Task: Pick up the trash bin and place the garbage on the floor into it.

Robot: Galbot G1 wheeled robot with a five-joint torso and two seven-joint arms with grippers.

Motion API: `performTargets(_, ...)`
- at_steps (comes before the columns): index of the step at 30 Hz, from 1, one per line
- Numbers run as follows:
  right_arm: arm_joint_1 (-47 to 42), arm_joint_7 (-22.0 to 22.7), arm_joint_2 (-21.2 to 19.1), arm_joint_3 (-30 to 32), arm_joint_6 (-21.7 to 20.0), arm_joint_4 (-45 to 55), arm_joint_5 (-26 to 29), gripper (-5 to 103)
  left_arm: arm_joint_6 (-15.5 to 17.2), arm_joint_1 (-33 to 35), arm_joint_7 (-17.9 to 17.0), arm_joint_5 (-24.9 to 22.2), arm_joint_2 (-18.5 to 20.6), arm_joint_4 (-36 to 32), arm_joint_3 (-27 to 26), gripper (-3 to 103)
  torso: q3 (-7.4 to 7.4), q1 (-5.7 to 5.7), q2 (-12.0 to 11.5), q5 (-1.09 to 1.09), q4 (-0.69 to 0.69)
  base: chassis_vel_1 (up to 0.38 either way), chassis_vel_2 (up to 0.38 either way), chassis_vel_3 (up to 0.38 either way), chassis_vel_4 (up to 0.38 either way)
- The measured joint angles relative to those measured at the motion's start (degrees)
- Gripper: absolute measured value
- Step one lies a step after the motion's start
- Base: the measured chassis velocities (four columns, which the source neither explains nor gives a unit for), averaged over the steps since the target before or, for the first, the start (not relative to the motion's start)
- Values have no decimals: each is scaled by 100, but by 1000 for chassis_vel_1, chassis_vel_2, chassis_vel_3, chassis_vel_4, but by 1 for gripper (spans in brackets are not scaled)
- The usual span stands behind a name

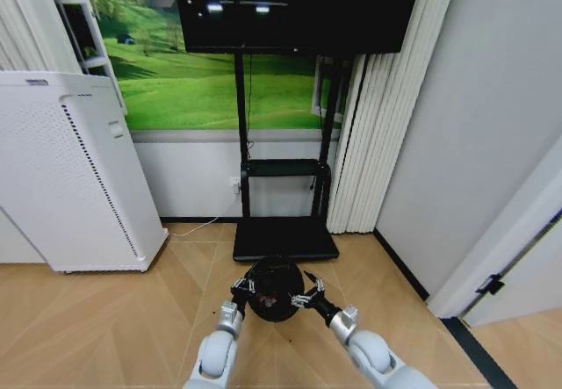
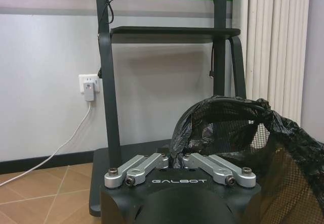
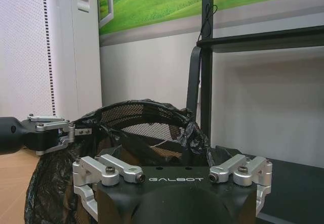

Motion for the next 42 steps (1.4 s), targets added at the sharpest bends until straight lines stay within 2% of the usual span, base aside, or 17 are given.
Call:
performTargets(8,-105,280,-21,217,-100,92,16,100,0,10,13,-27,42,-28,-78,6,0,0,0,-1,-1,0,0,0,0)
performTargets(17,-520,1155,86,1206,-247,104,321,100,98,258,-22,-566,624,-648,-765,6,0,0,0,0,1,0,0,0,0)
performTargets(19,-542,1176,86,1265,-273,105,332,100,101,278,-24,-592,650,-688,-796,6,0,0,0,0,1,0,0,0,0)
performTargets(22,-679,1261,64,1723,-546,180,406,100,154,443,-44,-770,802,-985,-1037,6,0,0,0,0,-1,0,0,0,0)
performTargets(28,-906,1751,-44,2530,-1092,423,447,100,189,798,-62,-890,890,-1419,-1448,6,-1,0,0,-1,1,0,0,0,0)
performTargets(32,-1055,1836,-74,2865,-1299,499,448,100,190,961,-64,-931,893,-1572,-1595,6,0,0,0,1,0,0,0,0,0)
performTargets(35,-1436,1795,-69,3438,-1492,645,313,100,189,1247,-65,-990,889,-1838,-1843,6,0,0,0,1,-2,0,0,0,0)
performTargets(42,-1813,1612,77,3899,-1514,875,182,100,183,1518,-65,-1094,938,-2066,-2148,6,-1,0,0,0,0,0,0,0,0)
